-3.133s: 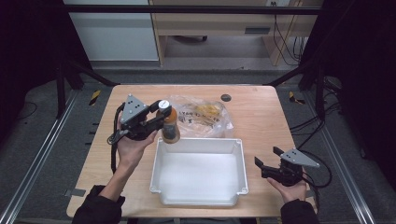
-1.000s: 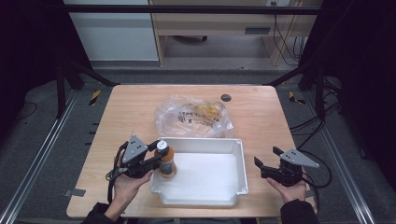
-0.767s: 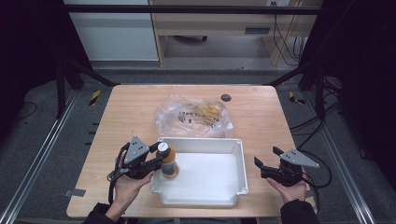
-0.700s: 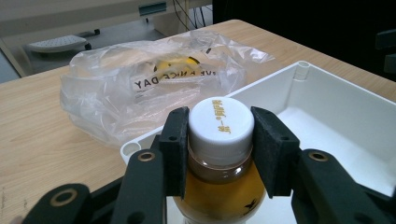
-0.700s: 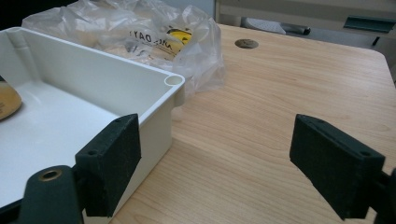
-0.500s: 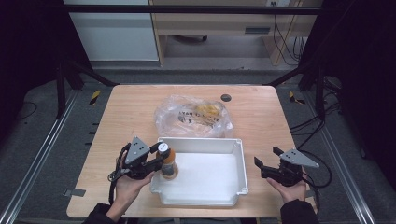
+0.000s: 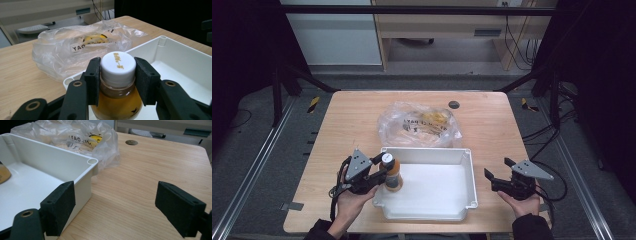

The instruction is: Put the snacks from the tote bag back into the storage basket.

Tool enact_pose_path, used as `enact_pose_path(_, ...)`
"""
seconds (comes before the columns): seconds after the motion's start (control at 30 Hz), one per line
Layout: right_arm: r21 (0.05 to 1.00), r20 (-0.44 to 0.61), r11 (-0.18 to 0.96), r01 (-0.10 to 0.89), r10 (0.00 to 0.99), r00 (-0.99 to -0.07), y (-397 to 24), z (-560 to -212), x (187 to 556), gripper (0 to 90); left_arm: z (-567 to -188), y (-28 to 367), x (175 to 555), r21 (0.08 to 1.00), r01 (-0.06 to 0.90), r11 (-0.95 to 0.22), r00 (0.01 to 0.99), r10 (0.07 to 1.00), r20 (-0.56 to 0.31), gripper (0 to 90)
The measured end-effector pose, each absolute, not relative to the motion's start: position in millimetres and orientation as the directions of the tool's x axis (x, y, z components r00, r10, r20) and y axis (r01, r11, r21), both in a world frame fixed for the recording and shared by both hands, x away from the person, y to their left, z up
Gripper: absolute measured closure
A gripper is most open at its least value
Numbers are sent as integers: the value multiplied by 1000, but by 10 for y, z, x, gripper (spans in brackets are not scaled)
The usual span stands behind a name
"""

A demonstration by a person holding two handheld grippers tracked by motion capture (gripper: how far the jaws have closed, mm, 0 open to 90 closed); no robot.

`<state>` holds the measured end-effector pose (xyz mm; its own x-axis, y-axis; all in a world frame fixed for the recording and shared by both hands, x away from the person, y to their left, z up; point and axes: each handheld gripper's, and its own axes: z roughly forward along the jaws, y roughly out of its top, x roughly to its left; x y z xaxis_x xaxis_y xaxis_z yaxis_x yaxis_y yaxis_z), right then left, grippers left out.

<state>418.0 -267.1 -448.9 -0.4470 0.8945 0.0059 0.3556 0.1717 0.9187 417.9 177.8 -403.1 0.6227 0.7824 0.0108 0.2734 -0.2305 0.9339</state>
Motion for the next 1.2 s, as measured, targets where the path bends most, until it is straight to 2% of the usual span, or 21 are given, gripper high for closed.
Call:
enact_pose_path(0.2,918,7,171,357,895,-446,-2678,-4496,4180,167,-4043,1774,4169,938,269,-218,621,784,5,576)
enact_pose_path(0.63,920,7,165,356,900,-436,-2697,-4484,4170,159,-3918,1846,4115,956,239,-170,641,767,-24,412)
enact_pose_path(1.2,921,9,156,357,907,-420,-2735,-4467,4166,137,-3902,2319,4212,967,230,-115,591,805,-45,370)
